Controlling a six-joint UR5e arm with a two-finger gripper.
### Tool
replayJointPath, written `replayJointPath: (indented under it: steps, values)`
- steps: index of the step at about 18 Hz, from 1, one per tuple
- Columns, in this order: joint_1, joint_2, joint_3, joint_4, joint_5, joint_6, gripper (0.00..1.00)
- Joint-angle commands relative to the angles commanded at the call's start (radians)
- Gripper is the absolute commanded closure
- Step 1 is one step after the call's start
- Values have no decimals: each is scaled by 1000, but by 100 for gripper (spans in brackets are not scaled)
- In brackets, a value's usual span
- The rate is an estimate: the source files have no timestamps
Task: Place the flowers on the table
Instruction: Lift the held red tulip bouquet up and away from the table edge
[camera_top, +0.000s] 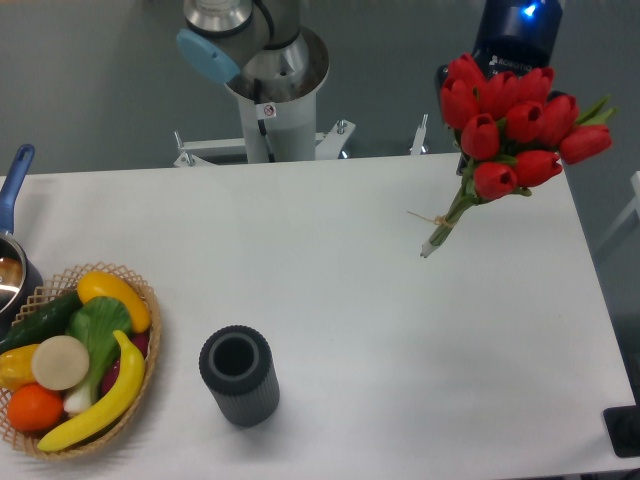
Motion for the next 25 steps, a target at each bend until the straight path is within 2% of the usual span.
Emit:
replayJointPath:
  steps: [10,13,15,19,25]
  values:
    - [-3,26,-8,-6,17,-2,63]
    - [-5,35,-8,-9,119,-9,63]
    - [-12,64,-24,-14,193,-17,63]
    - [-37,109,-48,-58,314,-11,64]
    - [-142,120,-84,-71,573,-2,65]
